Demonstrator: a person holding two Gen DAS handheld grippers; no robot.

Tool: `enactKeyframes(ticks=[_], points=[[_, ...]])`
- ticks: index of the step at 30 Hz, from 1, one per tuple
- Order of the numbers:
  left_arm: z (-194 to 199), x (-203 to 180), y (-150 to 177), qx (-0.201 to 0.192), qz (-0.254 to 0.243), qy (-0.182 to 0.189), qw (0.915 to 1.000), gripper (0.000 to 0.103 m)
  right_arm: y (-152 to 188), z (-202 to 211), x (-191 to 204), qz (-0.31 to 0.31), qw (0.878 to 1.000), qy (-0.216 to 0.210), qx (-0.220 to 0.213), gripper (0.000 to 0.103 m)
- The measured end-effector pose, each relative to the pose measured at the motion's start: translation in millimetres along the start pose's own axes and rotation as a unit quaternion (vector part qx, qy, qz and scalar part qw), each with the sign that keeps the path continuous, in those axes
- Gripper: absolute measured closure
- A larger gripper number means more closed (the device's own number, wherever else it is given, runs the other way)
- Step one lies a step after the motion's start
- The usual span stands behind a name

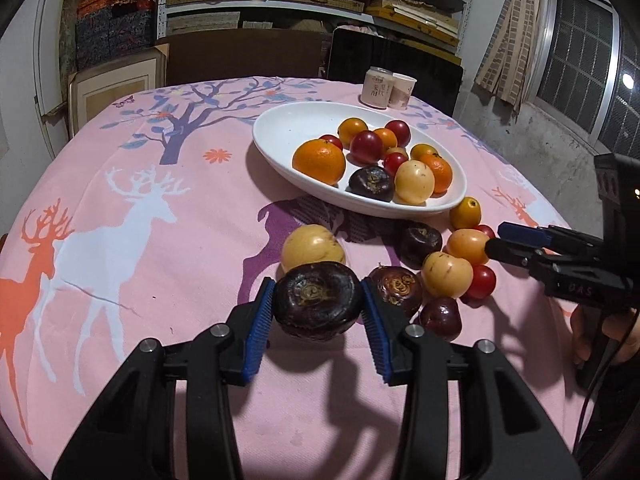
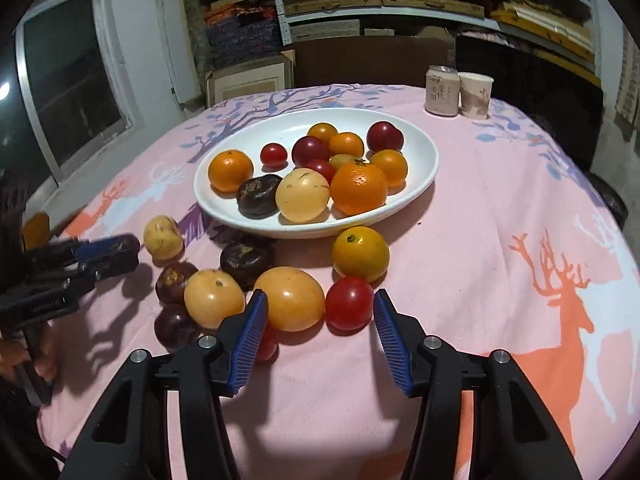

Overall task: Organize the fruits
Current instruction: 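Grasp a mangosteen with left tool while right tool grasps a large yellow grapefruit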

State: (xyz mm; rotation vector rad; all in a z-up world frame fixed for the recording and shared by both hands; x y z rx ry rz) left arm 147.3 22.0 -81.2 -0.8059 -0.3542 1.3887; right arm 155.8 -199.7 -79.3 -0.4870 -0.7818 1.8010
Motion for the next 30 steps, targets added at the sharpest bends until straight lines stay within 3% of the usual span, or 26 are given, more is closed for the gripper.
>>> enactKeyframes(ticks=[4, 7, 9, 12, 14, 18, 24, 27, 30], points=[[-3.4, 0.6, 1.1, 0.008, 0.002, 0.002, 1.0000, 0.061, -0.9, 2.7, -11.1, -0.024, 1.000, 0.007, 0.000, 0.048], [-6.4, 1.3, 1.6, 0.015, 0.004, 0.004, 0.9999, 0.061, 3.4, 5.2, -1.9, 0.003, 1.000, 0.017, 0.008, 0.048], [-7.0, 1.4, 2.0, 0.017, 0.005, 0.005, 0.9998, 0.061, 3.8, 4.9, 10.6, 0.021, 1.000, -0.016, 0.008, 0.048], [-8.9, 1.1, 1.7, 0.020, 0.004, 0.004, 0.9998, 0.061, -2.8, -0.1, 20.4, 0.039, 0.999, -0.008, 0.009, 0.048], [-9.3, 1.3, 1.8, 0.021, 0.004, 0.005, 0.9998, 0.061, -5.6, -8.0, 22.7, 0.030, 0.999, -0.026, 0.024, 0.047], [-10.6, 1.0, 2.6, 0.025, 0.005, 0.005, 0.9997, 0.060, -11.3, -17.5, 23.4, 0.033, 0.999, -0.014, 0.041, 0.047], [-10.7, 0.5, 3.2, 0.027, 0.004, 0.007, 0.9996, 0.060, -5.5, -10.7, 24.7, 0.037, 0.993, -0.039, 0.103, 0.049], [-12.9, -1.3, 4.2, 0.032, 0.000, 0.008, 0.9994, 0.060, -5.4, -12.4, 18.7, 0.021, 0.994, -0.044, 0.098, 0.049], [-12.7, -1.1, 4.3, 0.032, 0.000, 0.009, 0.9995, 0.060, -11.4, -23.6, 16.5, -0.006, 0.994, -0.072, 0.086, 0.040]])
Point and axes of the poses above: each gripper's, at about its wrist camera, not at the fingertips, and z roughly against the way its jaws point, x to its left, y to its underside, the point moved 4 cm from there along -z, roughly the way its jaws point, and after that the axes turned 8 degrees about z, right-handed, at the moved point
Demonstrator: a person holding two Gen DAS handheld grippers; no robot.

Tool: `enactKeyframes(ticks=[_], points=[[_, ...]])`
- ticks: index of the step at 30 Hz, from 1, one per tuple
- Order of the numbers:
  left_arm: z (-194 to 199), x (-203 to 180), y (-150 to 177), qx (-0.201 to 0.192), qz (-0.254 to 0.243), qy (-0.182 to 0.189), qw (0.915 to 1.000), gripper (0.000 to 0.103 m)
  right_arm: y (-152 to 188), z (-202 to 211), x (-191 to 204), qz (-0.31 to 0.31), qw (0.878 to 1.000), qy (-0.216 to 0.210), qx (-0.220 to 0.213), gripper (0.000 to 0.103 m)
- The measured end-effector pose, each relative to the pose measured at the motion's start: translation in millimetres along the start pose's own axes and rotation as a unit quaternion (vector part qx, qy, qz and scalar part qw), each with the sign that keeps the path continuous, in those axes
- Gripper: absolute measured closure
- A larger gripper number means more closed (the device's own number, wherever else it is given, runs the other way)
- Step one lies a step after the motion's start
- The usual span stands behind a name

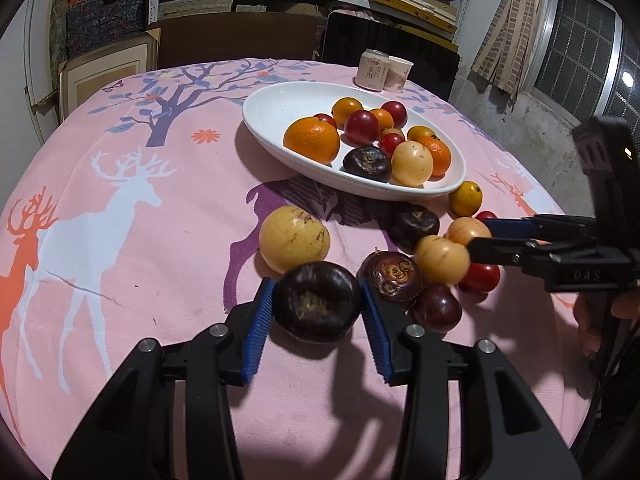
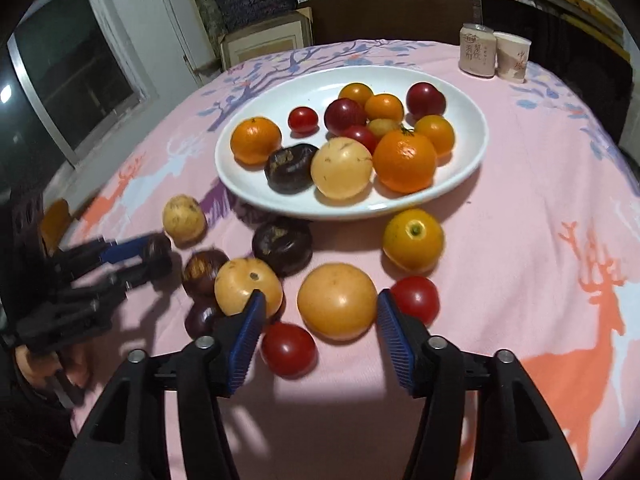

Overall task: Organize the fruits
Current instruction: 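Grasp a mangosteen with left tool while right tool grasps a large yellow grapefruit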

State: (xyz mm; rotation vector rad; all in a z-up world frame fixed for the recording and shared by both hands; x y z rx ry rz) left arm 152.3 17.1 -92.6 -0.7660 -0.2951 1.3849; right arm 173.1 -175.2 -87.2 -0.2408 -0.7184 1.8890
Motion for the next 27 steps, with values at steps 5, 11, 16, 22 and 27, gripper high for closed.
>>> enactKeyframes(ticks=[5, 11, 16, 22, 27], points=[[1.0, 1.6, -0.1, -0.002, 0.005, 0.003, 1.0000, 0.060, -6.3, -5.2, -3.9, 0.006, 1.000, -0.006, 0.010, 0.049], [2.6, -1.2, -0.7, -0.009, -0.005, -0.003, 0.9999, 0.060, 0.0, -1.3, 8.5, 0.076, 0.994, 0.077, 0.023, 0.058], [0.2, -3.0, 1.4, -0.004, -0.013, -0.010, 0.9999, 0.060, -5.1, -7.7, 9.7, 0.074, 0.994, 0.083, 0.016, 0.058], [-5.5, -6.0, 4.2, 0.011, -0.021, -0.011, 0.9996, 0.059, 2.2, 4.2, 4.0, 0.042, 0.997, 0.065, -0.019, 0.058], [-17.1, 4.3, -1.6, 0.022, 0.005, -0.032, 0.9992, 0.042, 7.9, 29.4, -1.2, 0.005, 0.997, 0.039, -0.072, 0.058]])
Point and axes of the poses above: each gripper's, at about its wrist camera, not at the fingertips, and z roughly against the way its jaws point, x to its left, y to its underside, the point moved 4 cm from there along -z, roughly the way its jaws point, and after that the axes turned 8 degrees about z, right-handed, at the moved point
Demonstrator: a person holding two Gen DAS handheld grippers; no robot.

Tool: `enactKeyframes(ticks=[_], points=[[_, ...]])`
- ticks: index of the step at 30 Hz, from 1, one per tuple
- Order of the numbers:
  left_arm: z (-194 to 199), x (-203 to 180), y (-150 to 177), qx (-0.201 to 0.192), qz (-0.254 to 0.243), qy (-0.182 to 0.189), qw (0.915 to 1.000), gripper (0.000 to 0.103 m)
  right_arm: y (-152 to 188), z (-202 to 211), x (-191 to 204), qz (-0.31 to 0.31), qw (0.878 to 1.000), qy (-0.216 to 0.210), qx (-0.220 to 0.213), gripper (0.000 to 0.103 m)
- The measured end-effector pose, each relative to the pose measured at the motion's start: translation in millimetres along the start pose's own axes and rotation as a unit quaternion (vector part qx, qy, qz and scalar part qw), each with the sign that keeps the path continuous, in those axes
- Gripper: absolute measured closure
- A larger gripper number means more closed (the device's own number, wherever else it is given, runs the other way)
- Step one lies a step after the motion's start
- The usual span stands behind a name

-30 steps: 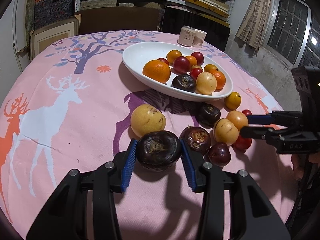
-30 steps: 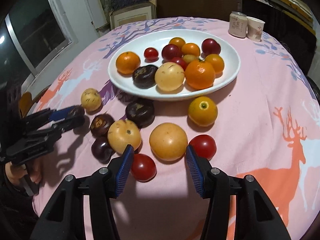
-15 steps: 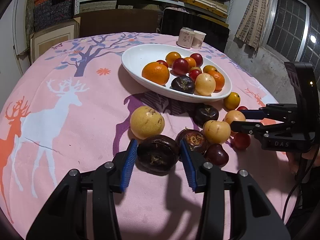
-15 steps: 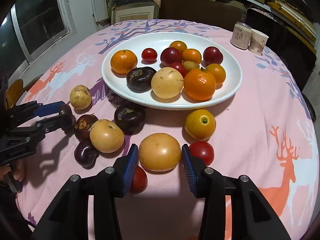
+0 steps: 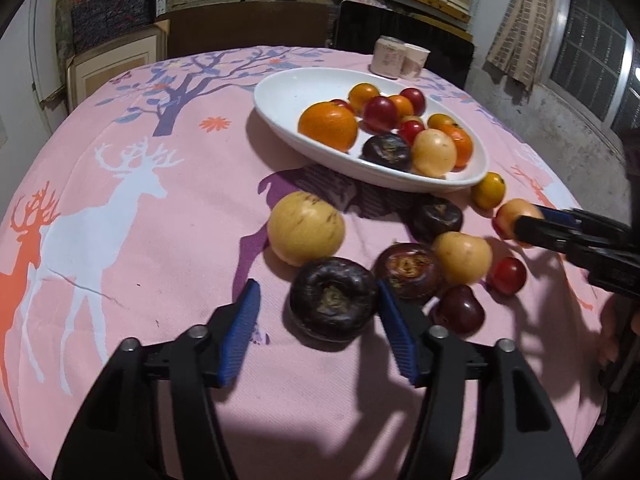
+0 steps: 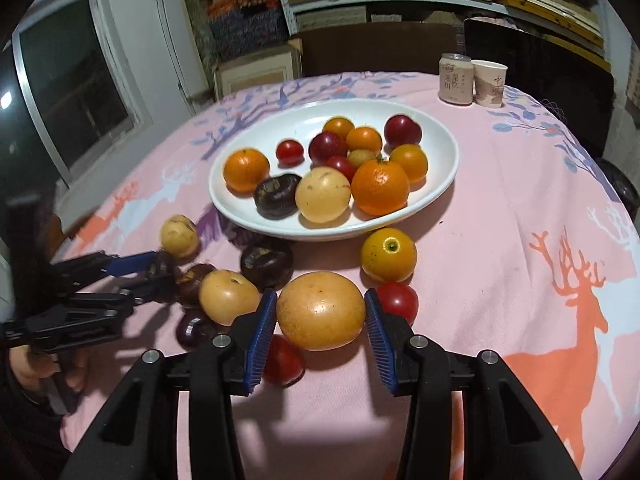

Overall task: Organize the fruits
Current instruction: 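Grasp a mangosteen with left tool while right tool grasps a large yellow grapefruit, then place the mangosteen on the plate with left tool while right tool places the grapefruit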

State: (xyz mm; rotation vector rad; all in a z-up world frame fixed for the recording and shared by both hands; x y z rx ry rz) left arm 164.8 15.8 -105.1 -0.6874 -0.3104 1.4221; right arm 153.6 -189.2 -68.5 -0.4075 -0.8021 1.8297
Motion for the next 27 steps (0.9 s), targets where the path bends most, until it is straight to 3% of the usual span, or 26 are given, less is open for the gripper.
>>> enactKeyframes(ticks=[3, 5, 13, 17, 23, 27], points=[[-1.6, -4.9, 1.6, 0.000, -0.018, -0.018, 0.9997, 0.046, 1.4, 20.8, 2.8, -0.007, 0.999, -0.016, -0.031, 0.058], [0.0, -8.5, 2.5, -0.003, -0.027, -0.016, 0.9995, 0.061, 4.4, 32.5, 5.1, -0.012, 0.999, -0.025, -0.044, 0.058], [33.0, -13.6, 3.5, -0.049, -0.026, 0.010, 0.9984, 0.061, 11.6, 60.9, -4.7, -0.023, 0.997, -0.021, -0.065, 0.058], [50.4, -21.5, -5.6, -0.065, -0.026, 0.019, 0.9974, 0.061, -0.5, 71.0, -11.4, -0.011, 0.997, -0.003, -0.081, 0.058], [58.2, -40.0, -59.8, -0.093, -0.052, 0.006, 0.9943, 0.061, -46.1, 75.8, -18.6, 0.017, 0.992, 0.028, -0.124, 0.058], [31.5, -42.8, -106.9, -0.093, -0.044, -0.002, 0.9946, 0.061, -87.8, 55.9, -26.2, 0.031, 0.988, 0.051, -0.143, 0.058]])
Point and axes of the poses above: each gripper's, at about its wrist camera, not at the fingertips, and z roughly against the way its jaws point, x to its left, y to its underside, the point moved 4 cm from there along -z, roughly the way its jaws point, and after that the axes turned 8 degrees about z, right-handed, at the moved point
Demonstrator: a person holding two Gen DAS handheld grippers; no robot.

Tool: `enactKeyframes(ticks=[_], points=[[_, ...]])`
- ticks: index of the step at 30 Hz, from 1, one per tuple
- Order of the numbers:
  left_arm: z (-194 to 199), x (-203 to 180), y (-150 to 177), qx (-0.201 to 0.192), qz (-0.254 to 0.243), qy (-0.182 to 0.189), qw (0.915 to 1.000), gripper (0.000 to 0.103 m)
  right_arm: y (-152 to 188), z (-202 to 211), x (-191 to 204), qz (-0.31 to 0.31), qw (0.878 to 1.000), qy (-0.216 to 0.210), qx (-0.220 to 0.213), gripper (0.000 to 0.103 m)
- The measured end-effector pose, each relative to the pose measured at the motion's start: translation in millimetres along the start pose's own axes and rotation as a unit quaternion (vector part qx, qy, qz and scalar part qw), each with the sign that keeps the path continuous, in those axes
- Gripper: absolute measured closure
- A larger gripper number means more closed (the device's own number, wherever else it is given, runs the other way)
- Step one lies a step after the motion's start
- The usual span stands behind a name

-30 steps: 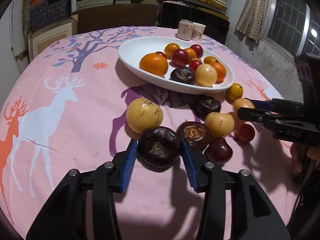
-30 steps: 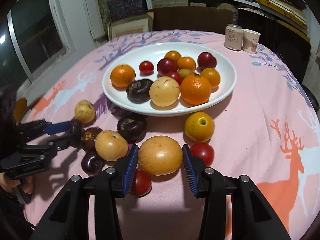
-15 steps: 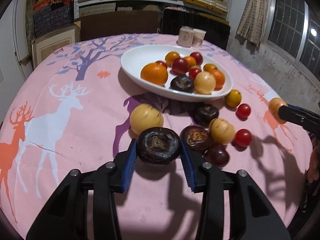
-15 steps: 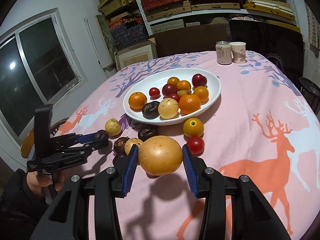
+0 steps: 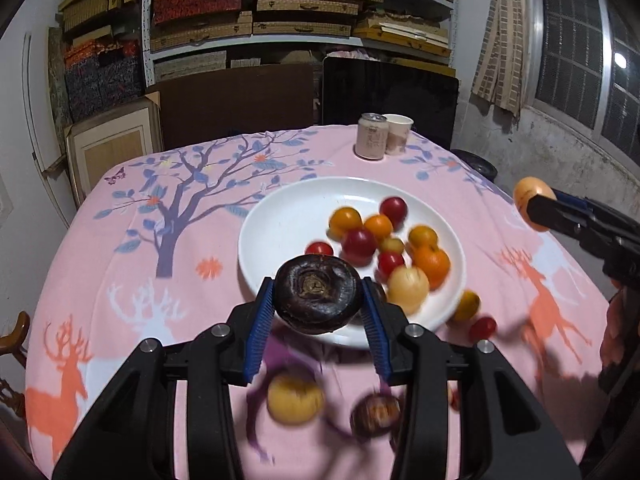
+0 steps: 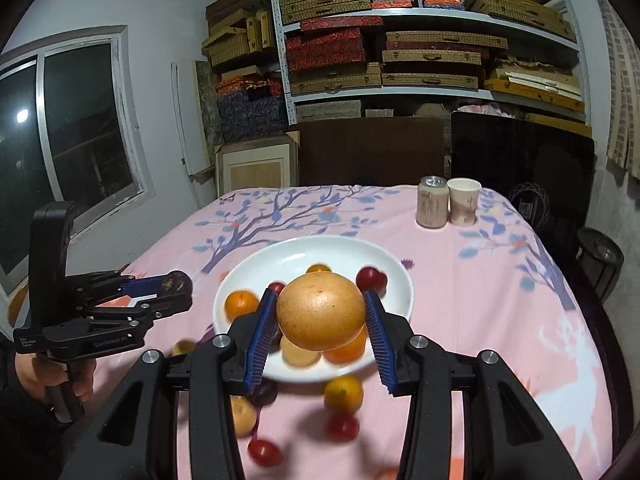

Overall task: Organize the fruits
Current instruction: 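Place the mangosteen on the plate with left tool while right tool places the grapefruit, then grasp a yellow pear with left tool while right tool grasps a red tomato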

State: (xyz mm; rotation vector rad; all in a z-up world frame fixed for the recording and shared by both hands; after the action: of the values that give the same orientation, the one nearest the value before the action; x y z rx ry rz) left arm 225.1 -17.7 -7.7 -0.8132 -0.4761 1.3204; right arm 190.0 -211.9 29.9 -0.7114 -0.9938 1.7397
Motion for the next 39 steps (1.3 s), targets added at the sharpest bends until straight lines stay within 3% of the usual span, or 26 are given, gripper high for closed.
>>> enactKeyframes(ticks=[10, 12, 19, 22, 24, 26, 32, 39], points=[[-99.9, 20.0, -38.4, 0.050, 0.041, -0.015, 0.9978, 0.060, -6.4, -104.9, -5.5, 0.003, 0.999, 0.002, 0.052, 0.057], [-101.9, 25.8, -39.3, 0.046, 0.058, -0.015, 0.9971, 0.042, -3.0, -111.4, -4.1, 0.005, 0.999, 0.000, 0.053, 0.053], [-58.2, 38.3, -24.9, 0.019, 0.079, -0.001, 0.9967, 0.035, 3.9, -69.7, -13.6, -0.025, 1.000, 0.000, 0.010, 0.046], [-29.0, 37.6, 1.3, 0.019, 0.059, -0.011, 0.9980, 0.029, 19.0, -43.0, -14.0, -0.039, 0.999, -0.001, 0.004, 0.042], [-9.4, 37.6, 26.7, 0.016, 0.047, -0.017, 0.9986, 0.016, 35.6, -27.1, -15.5, -0.059, 0.998, -0.010, 0.001, 0.039], [2.1, 36.5, 48.1, 0.024, 0.040, -0.022, 0.9987, 0.015, 52.3, -16.2, -17.1, -0.075, 0.997, -0.013, 0.003, 0.039], [2.4, 35.7, 85.5, 0.061, 0.020, -0.044, 0.9970, 0.015, 70.1, 2.3, -16.8, -0.078, 0.997, 0.001, -0.010, 0.039], [-13.8, 39.2, 85.2, 0.078, 0.032, -0.054, 0.9950, 0.015, 80.7, 3.7, -8.6, -0.056, 0.998, 0.003, -0.006, 0.039]])
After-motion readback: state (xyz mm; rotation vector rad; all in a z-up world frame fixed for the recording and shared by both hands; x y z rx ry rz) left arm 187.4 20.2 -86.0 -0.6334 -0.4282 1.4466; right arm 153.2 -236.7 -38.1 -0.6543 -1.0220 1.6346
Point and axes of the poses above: each gripper's, at about its wrist camera, not at the fingertips, and z roughly against the way its jaws point, x to its left, y to its underside, the point moved 4 cm from there along -z, roughly the way its jaws point, and after that the axes turned 8 degrees about z, right-handed, at the moved point
